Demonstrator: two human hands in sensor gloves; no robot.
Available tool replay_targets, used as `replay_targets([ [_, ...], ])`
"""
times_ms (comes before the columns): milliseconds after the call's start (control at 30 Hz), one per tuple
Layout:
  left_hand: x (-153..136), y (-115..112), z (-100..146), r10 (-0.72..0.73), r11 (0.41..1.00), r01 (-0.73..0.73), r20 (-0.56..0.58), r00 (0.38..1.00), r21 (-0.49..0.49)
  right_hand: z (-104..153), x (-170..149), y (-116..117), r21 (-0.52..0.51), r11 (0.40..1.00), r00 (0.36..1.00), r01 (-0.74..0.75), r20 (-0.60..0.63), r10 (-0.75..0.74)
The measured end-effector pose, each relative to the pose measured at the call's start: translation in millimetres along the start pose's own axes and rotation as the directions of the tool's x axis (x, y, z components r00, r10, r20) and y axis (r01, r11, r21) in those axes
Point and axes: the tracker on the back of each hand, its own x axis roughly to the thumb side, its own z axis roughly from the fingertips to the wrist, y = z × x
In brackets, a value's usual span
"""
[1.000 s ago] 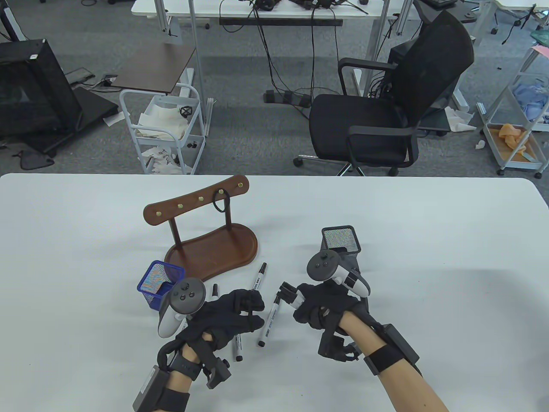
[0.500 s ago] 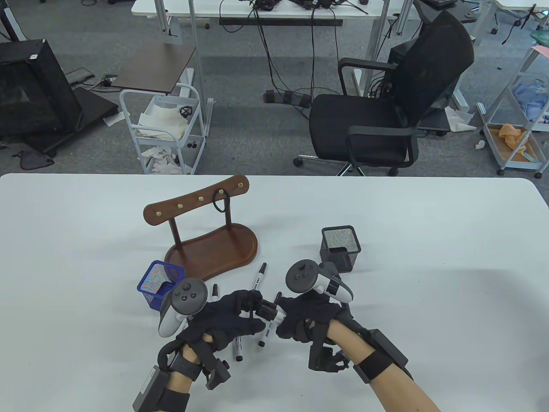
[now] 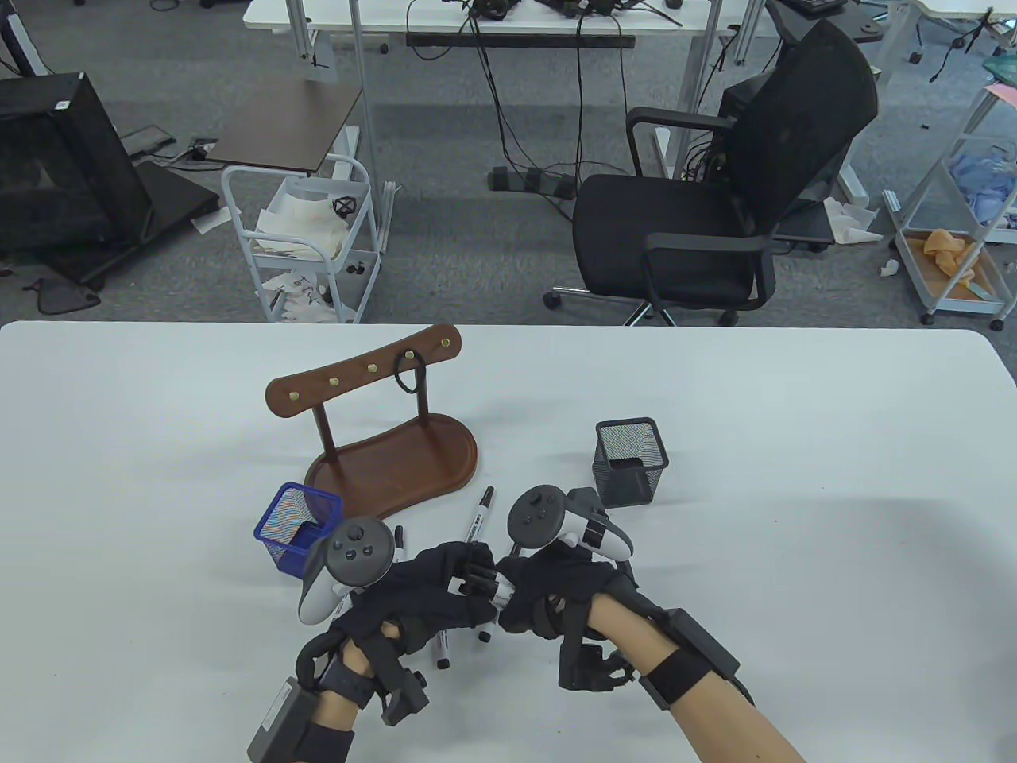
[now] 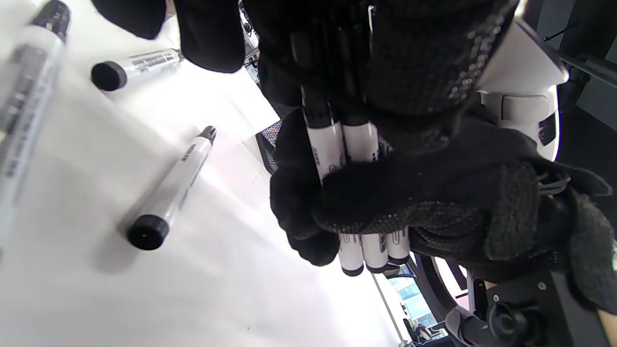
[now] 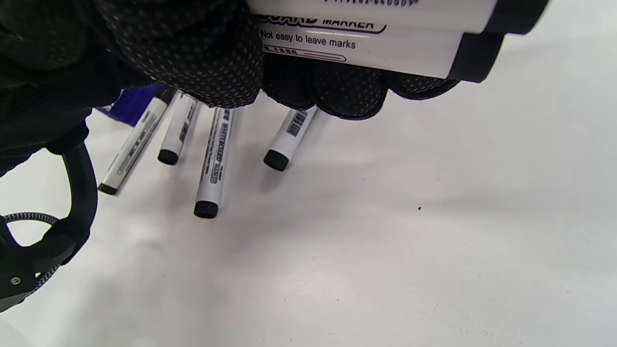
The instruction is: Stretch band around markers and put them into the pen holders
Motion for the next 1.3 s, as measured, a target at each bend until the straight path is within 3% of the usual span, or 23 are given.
replay_targets([
  [200,0.9,-3.1,-1.2,-0.070,0.997,0.070,-0.017,0.997,-0.010,-4.0,4.4,3.8,-0.001,1.000,0.999,-0.031,-0.031,0.031],
  [467,-2.5,-1.9,-1.7,-0.043,0.999,0.043,-0.027,0.999,-0.015,-1.5,5.6,2.0,0.001,1.000,1.000,0.006,0.015,-0.006],
  [667,-5.4,3.5,-0.4,0.039,0.999,-0.039,-0.008,0.999,-0.004,1.6,0.4,-2.6,0.021,0.990,0.979,0.136,0.150,-0.138],
  [900,-12.8,2.6,-2.5,0.137,0.990,-0.137,-0.006,0.991,-0.035,6.2,1.6,-3.1,0.016,0.984,0.949,0.179,0.260,-0.177],
  [1067,-18.1,0.7,-5.0,0.196,0.978,-0.196,0.001,0.981,-0.073,17.7,10.9,-4.4,-0.099,0.987,0.957,0.123,0.276,-0.092],
  [1100,-18.8,-0.8,-5.9,0.224,0.971,-0.223,-0.005,0.975,-0.082,22.5,15.8,-3.8,-0.162,0.984,0.964,0.077,0.264,-0.032],
  [1233,-18.7,-5.3,-8.3,0.256,0.961,-0.254,0.001,0.967,-0.111,36.2,27.9,-1.0,-0.380,0.922,0.978,-0.072,0.153,0.140],
  [1300,-15.4,-6.4,-8.9,0.253,0.962,-0.251,0.007,0.967,-0.111,39.6,30.3,0.4,-0.439,0.893,0.980,-0.102,0.110,0.166],
])
